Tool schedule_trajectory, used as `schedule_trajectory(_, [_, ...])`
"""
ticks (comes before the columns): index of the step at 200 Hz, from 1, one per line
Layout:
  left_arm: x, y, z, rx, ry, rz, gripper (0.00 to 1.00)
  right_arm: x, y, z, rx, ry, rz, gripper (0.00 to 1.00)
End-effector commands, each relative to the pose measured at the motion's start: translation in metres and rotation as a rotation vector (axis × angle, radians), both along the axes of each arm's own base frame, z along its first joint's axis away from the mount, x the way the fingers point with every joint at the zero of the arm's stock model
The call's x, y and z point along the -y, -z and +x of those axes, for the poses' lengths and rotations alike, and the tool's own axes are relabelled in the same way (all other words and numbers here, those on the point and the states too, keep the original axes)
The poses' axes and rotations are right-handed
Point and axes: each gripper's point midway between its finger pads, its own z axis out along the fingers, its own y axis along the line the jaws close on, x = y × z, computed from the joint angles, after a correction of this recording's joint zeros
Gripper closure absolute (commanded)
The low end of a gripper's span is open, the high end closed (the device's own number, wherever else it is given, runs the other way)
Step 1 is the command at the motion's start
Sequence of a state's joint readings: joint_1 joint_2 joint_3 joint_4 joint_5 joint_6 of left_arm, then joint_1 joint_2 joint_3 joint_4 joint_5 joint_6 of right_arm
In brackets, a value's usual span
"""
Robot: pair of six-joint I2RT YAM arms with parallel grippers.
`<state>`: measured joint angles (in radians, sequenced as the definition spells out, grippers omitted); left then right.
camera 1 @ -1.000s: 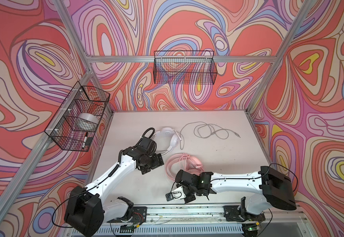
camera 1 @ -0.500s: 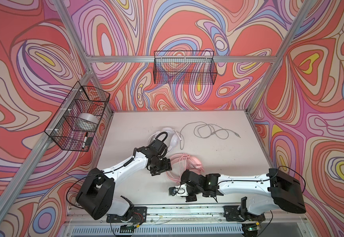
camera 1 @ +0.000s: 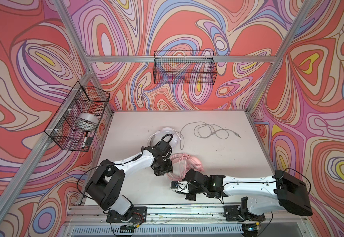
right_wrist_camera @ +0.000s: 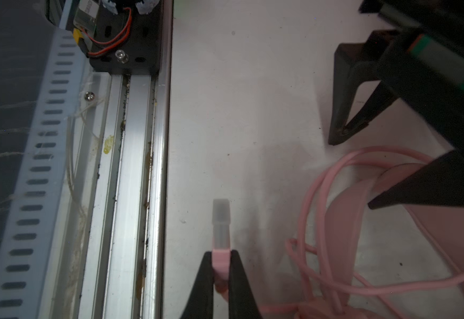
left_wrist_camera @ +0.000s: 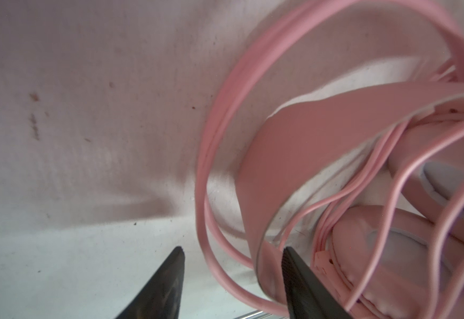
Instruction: Wrap the headphones
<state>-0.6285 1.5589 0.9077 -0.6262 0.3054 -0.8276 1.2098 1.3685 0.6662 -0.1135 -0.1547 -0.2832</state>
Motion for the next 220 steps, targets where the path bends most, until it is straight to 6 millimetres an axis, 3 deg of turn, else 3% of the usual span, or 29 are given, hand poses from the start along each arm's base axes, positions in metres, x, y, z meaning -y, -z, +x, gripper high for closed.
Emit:
schedule_trajectory(1, [0.003,0.003,0.007,0.010,-0.010,0.028,0.45,0.002,-0.007,0.006,-0.011,0.069,0.048,1.00])
schedule_trajectory(45, [0.005,0.012,0.007,-0.009,0.008,0.089,0.67,0.002,-0.023,0.014,-0.044,0.176,0.130,1.00])
schedule_trajectory(87, [0.005,0.019,0.007,-0.024,0.008,0.123,0.81,0.006,-0.046,0.021,-0.086,0.292,0.264,1.00])
schedule_trajectory(133, [0.001,0.026,0.004,-0.045,0.016,0.158,0.83,0.019,-0.066,0.033,-0.094,0.417,0.366,1.00])
schedule_trajectory(183, [0.008,0.020,0.004,-0.034,0.039,0.154,0.83,0.032,-0.059,0.060,-0.145,0.620,0.351,1.00])
schedule_trajectory(220, [0.009,0.015,0.003,-0.025,0.037,0.146,0.83,0.039,-0.043,0.081,-0.231,0.764,0.267,1.00])
